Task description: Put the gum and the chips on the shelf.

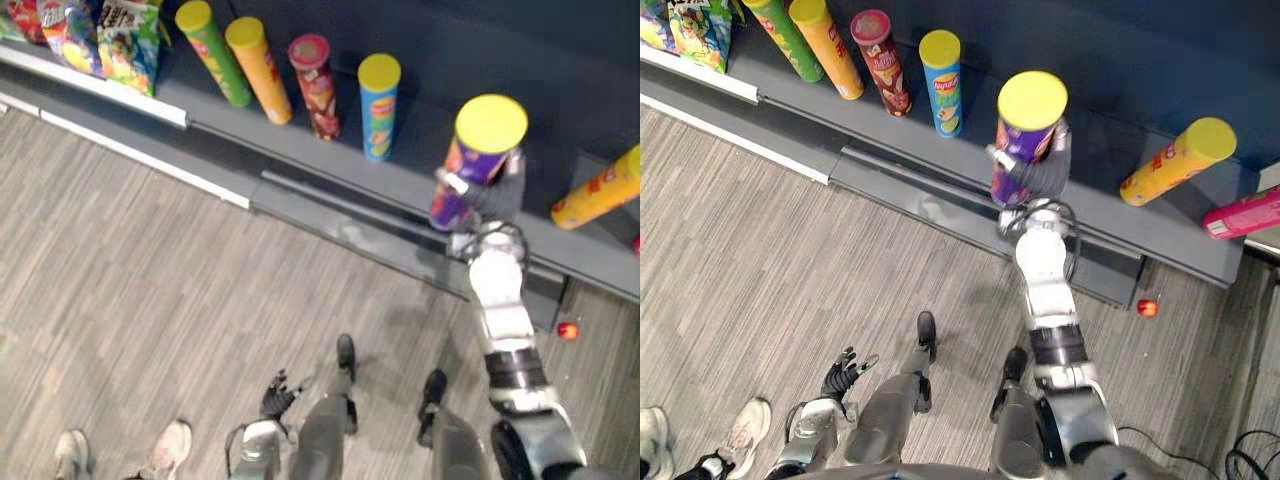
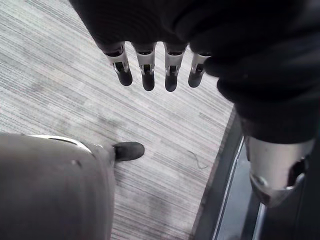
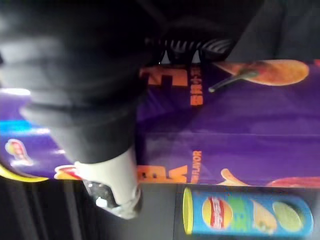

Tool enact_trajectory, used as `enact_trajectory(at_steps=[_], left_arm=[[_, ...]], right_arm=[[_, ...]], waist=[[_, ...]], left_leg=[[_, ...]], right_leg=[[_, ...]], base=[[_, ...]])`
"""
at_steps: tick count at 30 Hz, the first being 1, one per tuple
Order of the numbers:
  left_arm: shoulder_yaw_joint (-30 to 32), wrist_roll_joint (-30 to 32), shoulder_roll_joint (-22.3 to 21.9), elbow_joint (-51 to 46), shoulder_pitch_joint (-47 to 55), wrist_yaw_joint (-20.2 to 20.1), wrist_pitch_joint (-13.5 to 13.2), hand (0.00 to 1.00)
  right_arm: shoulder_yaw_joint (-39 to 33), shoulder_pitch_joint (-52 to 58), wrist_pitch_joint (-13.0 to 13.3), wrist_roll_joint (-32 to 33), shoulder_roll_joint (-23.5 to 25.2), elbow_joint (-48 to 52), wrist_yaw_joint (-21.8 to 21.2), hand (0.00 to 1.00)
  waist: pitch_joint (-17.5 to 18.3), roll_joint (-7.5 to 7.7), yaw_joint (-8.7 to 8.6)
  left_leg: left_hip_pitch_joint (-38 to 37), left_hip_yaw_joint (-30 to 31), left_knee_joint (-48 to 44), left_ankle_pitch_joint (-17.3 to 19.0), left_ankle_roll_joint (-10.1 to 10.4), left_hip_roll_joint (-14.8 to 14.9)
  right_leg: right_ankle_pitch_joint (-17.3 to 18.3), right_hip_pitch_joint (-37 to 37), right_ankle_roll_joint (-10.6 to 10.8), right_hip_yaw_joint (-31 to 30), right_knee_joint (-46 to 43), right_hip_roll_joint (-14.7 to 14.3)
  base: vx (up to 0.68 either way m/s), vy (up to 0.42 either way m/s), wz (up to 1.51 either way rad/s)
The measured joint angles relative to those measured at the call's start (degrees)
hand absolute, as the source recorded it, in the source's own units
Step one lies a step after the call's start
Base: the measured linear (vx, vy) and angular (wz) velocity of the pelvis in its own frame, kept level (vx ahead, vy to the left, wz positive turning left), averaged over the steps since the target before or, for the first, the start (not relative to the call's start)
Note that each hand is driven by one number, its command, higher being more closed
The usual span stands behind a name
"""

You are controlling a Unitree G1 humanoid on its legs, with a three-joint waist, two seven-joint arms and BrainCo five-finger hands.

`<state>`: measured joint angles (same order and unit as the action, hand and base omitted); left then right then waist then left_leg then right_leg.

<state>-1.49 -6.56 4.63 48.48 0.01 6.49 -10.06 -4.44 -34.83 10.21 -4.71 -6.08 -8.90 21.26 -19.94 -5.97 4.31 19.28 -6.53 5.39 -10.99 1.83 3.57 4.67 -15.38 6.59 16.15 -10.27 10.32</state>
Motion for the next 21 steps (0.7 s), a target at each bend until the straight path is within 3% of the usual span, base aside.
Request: enact_trajectory(at_steps=[3,11,13,16,18,21], left_arm=[[-0.5,0.0,0.0,-1.6,-0.4,0.2,-0.8,0.0],[-2.5,-2.3,0.2,-3.5,-0.9,0.5,-1.3,0.0],[-3.3,-2.3,0.3,-3.8,-1.7,0.6,-1.6,0.0],[-3.9,-2.3,0.4,-3.8,-2.6,0.7,-1.9,0.0],[-3.9,-2.3,0.6,-3.9,-3.4,1.0,-2.0,0.0],[-3.9,-2.4,0.8,-3.9,-4.2,1.2,-2.0,0.0]], right_arm=[[-3.8,-4.4,-0.2,-0.4,-1.0,-1.4,3.3,1.0],[-6.5,-12.5,-0.3,-0.5,-2.4,-4.0,8.5,1.0],[-8.1,-15.8,-0.3,-0.5,-4.1,-7.1,9.7,1.0],[-8.7,-18.1,-0.3,-0.4,-6.4,-9.1,10.4,1.0],[-8.8,-20.1,-0.4,-0.3,-7.9,-10.3,10.7,1.0],[-9.8,-20.2,-0.4,-0.2,-9.2,-11.5,10.7,1.0]], waist=[[-0.8,-1.53,0.76],[-2.8,-3.08,0.91],[-4.2,-3.82,0.96],[-4.6,-4.8,1.24],[-5.5,-6.25,1.35],[-6.0,-6.86,2.27]], left_leg=[[1.0,0.8,0.0,-0.4,0.0,-0.3],[3.5,2.0,0.0,-1.1,0.4,-1.0],[3.8,2.5,0.0,-1.5,0.4,-2.0],[5.5,2.8,0.0,-2.2,0.3,-2.7],[7.2,3.9,0.0,-2.9,0.5,-2.7],[8.1,4.4,0.0,-3.3,0.3,-2.9]], right_leg=[[0.3,-1.3,0.2,0.4,-1.3,0.5],[3.1,-6.2,0.0,0.6,-8.0,2.2],[5.0,-8.1,0.1,0.6,-12.2,3.7],[6.5,-11.0,-0.1,0.7,-15.7,5.1],[6.9,-12.8,-0.3,1.3,-17.2,5.3],[7.9,-14.3,-0.7,1.9,-19.6,5.9]], base=[[0.01,0.007,0.09],[0.01,-0.017,0.08],[0.0,-0.02,0.21],[-0.02,-0.035,0.18],[-0.02,-0.044,0.16],[-0.01,-0.057,0.16]])
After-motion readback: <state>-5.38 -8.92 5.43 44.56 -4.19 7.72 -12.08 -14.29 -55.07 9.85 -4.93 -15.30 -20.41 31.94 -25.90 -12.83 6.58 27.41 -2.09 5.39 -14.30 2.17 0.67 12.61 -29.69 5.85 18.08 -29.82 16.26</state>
